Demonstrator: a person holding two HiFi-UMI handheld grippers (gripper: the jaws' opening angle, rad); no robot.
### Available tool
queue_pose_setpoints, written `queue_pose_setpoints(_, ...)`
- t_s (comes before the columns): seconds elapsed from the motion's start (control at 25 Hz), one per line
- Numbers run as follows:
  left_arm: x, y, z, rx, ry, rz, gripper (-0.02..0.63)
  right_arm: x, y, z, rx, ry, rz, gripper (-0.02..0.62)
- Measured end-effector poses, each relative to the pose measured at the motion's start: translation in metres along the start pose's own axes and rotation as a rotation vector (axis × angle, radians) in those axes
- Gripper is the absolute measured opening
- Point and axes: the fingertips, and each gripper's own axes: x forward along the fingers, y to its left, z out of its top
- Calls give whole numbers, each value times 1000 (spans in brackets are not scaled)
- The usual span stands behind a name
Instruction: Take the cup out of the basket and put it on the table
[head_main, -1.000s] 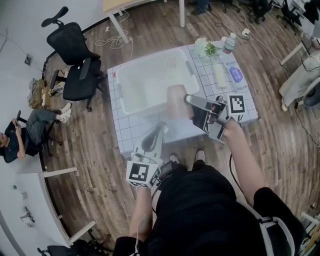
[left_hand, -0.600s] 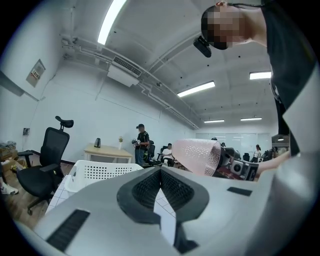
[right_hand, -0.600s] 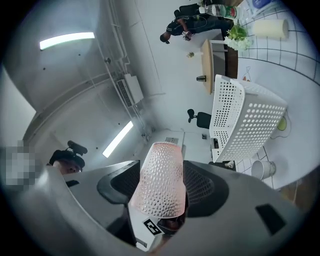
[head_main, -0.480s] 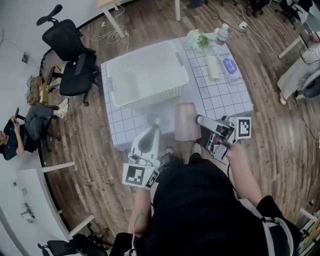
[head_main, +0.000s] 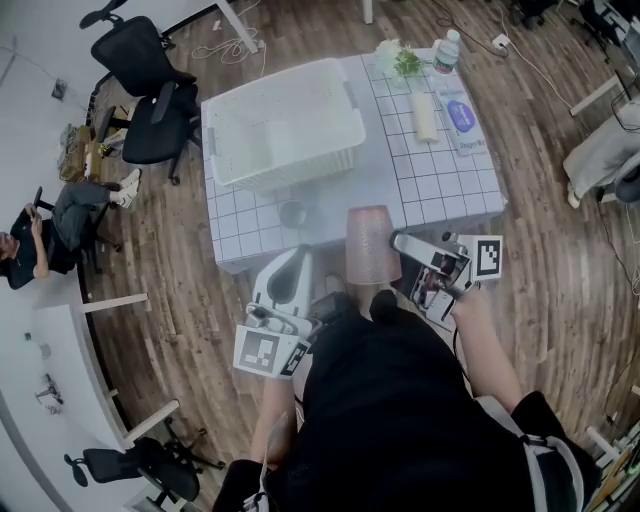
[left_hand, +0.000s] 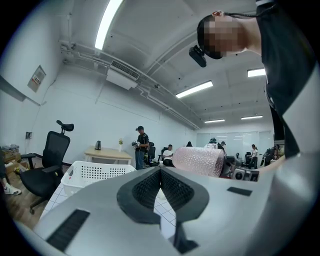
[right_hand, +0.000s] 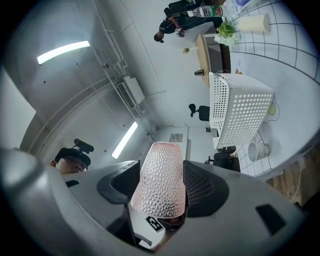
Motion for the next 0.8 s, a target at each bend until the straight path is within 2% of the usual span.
queue_pose_setpoints(0.32,-17,-22,8,21,-41,-54,9,0,8,-21,-25,53,4,281)
queue_pose_setpoints(0.8,-41,-12,21,44,-44,-151,9,21,18,-51,-70,-53,60,278)
